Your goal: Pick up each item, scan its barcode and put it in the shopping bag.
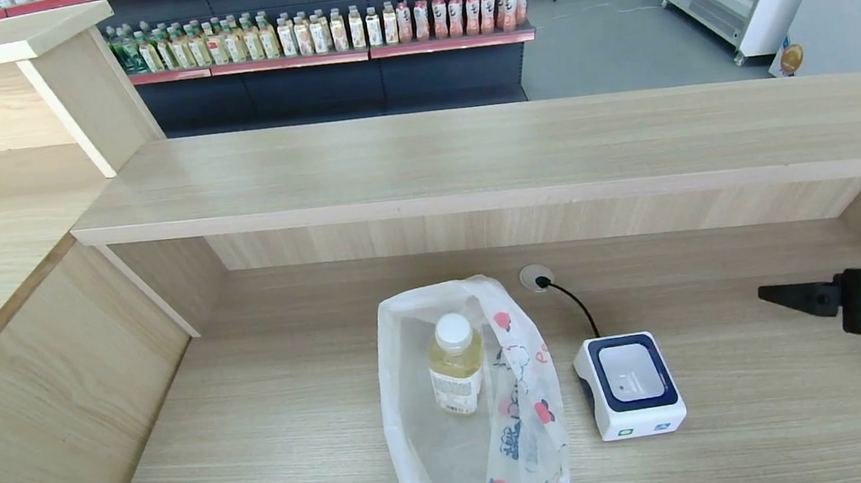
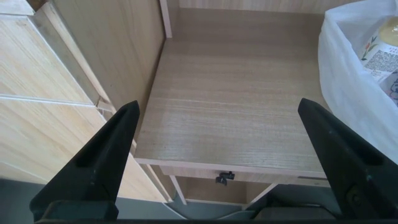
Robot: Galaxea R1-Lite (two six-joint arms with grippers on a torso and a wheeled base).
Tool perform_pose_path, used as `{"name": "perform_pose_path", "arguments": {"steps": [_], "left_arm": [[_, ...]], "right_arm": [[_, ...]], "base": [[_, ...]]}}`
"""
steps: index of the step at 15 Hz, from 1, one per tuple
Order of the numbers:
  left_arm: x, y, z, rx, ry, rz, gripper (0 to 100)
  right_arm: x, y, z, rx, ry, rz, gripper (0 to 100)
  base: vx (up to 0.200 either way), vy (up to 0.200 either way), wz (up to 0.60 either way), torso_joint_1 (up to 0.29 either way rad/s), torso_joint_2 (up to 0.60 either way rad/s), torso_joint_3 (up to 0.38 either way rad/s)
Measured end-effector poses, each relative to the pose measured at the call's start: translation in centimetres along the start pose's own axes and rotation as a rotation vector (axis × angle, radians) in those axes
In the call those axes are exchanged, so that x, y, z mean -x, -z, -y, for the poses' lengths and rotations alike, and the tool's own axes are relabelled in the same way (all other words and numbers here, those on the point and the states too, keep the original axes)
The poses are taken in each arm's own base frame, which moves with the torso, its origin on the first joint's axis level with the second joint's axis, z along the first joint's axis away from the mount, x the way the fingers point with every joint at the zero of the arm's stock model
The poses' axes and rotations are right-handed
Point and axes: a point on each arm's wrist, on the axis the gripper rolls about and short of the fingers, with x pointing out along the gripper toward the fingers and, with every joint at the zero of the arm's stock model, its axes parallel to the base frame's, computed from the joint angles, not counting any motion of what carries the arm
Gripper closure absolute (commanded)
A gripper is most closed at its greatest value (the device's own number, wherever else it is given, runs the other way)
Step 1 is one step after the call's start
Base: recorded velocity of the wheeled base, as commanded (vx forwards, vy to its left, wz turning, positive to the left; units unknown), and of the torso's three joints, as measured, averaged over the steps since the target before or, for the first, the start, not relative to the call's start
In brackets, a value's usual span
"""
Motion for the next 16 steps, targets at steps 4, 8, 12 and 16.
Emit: {"name": "perform_pose_path", "arguments": {"steps": [4,8,12,16], "left_arm": [[0.0,0.0,0.0,-0.001,0.000,0.000,0],[0.0,0.0,0.0,0.000,0.000,0.000,0],[0.0,0.0,0.0,0.001,0.000,0.000,0],[0.0,0.0,0.0,0.000,0.000,0.000,0]], "right_arm": [[1.6,0.5,0.2,-0.004,0.015,0.031,0],[2.6,1.0,0.1,-0.008,0.020,0.001,0],[3.2,1.5,0.1,-0.009,0.026,-0.016,0],[3.3,1.9,0.1,-0.011,0.028,-0.025,0]], "base": [[0.000,0.000,0.00,0.000,0.00,0.000],[-0.150,0.000,0.00,0.008,0.01,-0.001],[-0.050,-0.100,0.00,0.002,0.00,0.002],[-0.200,-0.200,0.00,0.014,0.01,0.000]]}}
